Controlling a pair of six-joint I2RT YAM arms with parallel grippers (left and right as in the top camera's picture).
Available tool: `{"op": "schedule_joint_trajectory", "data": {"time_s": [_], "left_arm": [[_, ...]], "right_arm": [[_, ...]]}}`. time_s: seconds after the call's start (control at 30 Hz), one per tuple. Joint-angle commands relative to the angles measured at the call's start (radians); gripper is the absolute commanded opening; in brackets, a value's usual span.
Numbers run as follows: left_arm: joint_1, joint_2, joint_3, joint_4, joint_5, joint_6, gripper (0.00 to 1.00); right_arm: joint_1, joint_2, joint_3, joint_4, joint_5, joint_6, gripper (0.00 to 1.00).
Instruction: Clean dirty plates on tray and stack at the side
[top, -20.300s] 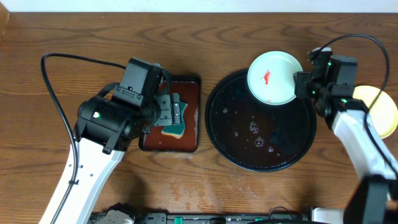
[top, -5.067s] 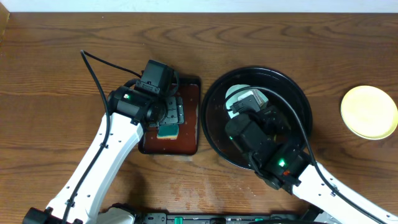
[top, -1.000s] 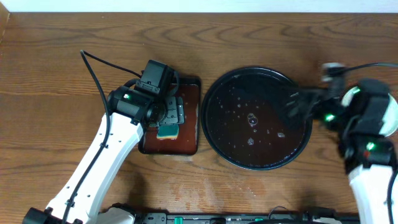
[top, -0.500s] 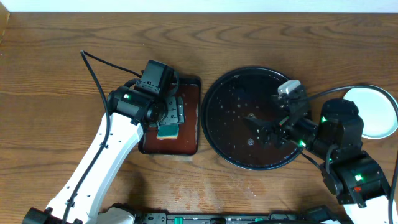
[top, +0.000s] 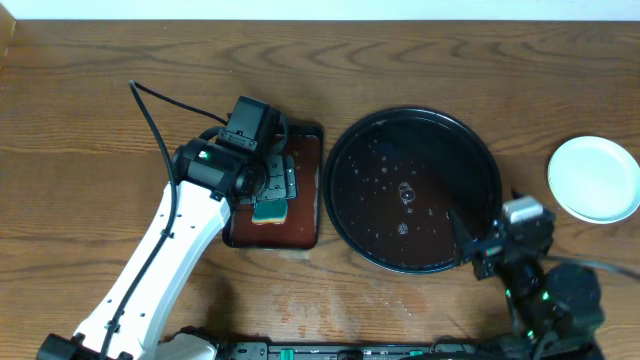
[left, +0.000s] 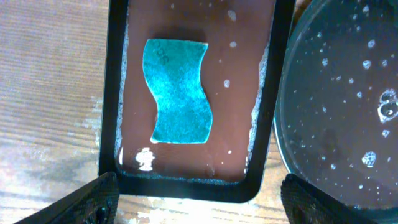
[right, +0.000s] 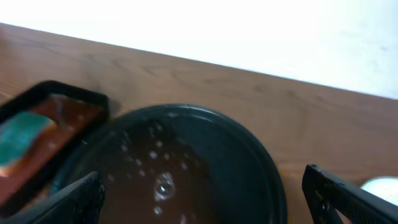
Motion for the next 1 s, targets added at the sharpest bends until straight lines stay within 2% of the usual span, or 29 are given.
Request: {"op": "schedule_joint_trajectory", "data": {"time_s": [0.0, 0.13, 0.4, 0.97], "left_arm": [[0.002, 0.000, 0.011, -0.002, -0.003, -0.002, 0.84], [0.002, 0.000, 0.011, -0.002, -0.003, -0.002, 0.84], [0.002, 0.000, 0.011, -0.002, -0.003, -0.002, 0.84], [0.002, 0.000, 0.011, -0.002, -0.003, -0.002, 0.84]], "right_arm": [[-0.021, -0.123, -0.095, 0.004, 0.030, -0.016, 0.99], [-0.021, -0.234, -0.205, 0.045, 0.029, -0.016, 0.99], [-0.021, -0.238, -0.426, 0.389, 0.031, -0.016, 0.99], [-0.021, -0.236, -0.425, 0.385, 0.027, -0.016, 0.99]]}}
